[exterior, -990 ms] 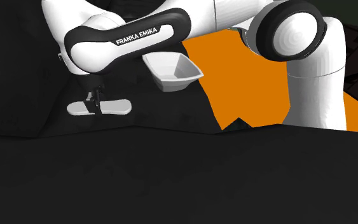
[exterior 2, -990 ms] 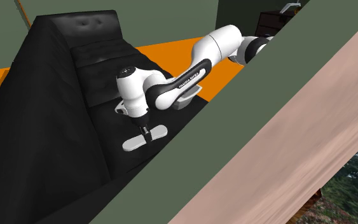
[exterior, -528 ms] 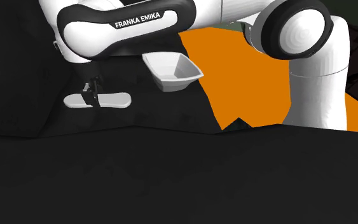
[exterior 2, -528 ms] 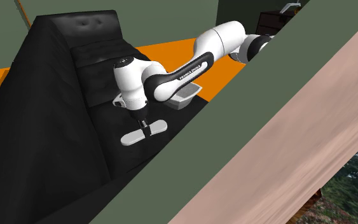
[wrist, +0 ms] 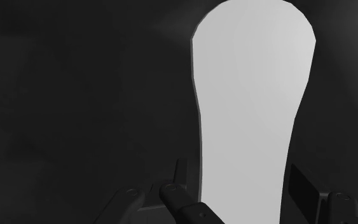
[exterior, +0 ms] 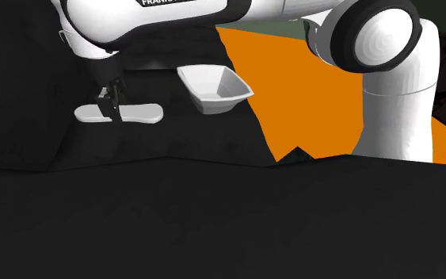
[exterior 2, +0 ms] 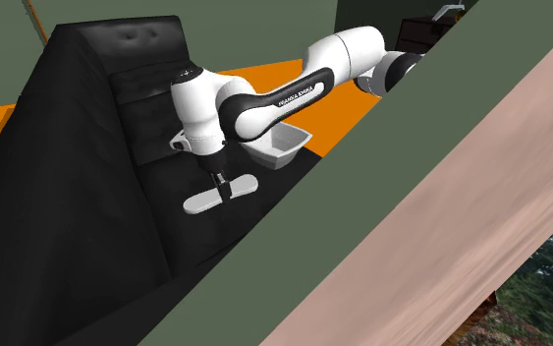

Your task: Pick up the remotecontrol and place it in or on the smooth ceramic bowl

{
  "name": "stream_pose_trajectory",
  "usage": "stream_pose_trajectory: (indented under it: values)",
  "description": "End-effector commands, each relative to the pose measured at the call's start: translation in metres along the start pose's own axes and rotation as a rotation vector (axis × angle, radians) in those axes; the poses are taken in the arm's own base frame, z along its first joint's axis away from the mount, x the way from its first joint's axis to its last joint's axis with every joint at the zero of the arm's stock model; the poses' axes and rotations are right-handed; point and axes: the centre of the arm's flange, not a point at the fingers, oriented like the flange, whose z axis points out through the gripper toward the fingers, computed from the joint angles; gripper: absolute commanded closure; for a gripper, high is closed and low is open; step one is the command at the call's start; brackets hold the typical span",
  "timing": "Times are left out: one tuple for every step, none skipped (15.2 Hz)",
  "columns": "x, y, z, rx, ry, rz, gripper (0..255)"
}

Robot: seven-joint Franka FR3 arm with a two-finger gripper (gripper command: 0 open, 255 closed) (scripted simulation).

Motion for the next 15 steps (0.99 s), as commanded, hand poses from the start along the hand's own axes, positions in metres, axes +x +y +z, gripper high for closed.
stream_pose_trajectory:
  values:
    - [-0.002, 0.0, -0.01, 0.0, 0.0, 0.0, 255]
    - [-0.002, 0.0, -0.016, 0.0, 0.0, 0.0, 255]
    - [-0.003, 0.001, -0.021, 0.0, 0.0, 0.0, 255]
    - [-0.003, 0.001, -0.026, 0.0, 0.0, 0.0, 255]
    - [-0.004, 0.001, -0.031, 0.0, 0.0, 0.0, 255]
    - [-0.004, 0.001, -0.037, 0.0, 0.0, 0.0, 255]
    - [-0.005, 0.001, -0.042, 0.0, 0.0, 0.0, 255]
    - [-0.005, 0.001, -0.047, 0.0, 0.0, 0.0, 255]
    - [-0.006, 0.001, -0.052, 0.0, 0.0, 0.0, 255]
    - [-0.006, 0.001, -0.058, 0.0, 0.0, 0.0, 255]
    - [-0.007, 0.001, -0.063, 0.0, 0.0, 0.0, 255]
    - [-0.007, 0.002, -0.068, 0.0, 0.0, 0.0, 255]
    - [-0.008, 0.002, -0.073, 0.0, 0.0, 0.0, 255]
    - [-0.008, 0.002, -0.079, 0.0, 0.0, 0.0, 255]
    - [-0.009, 0.002, -0.084, 0.0, 0.0, 0.0, 255]
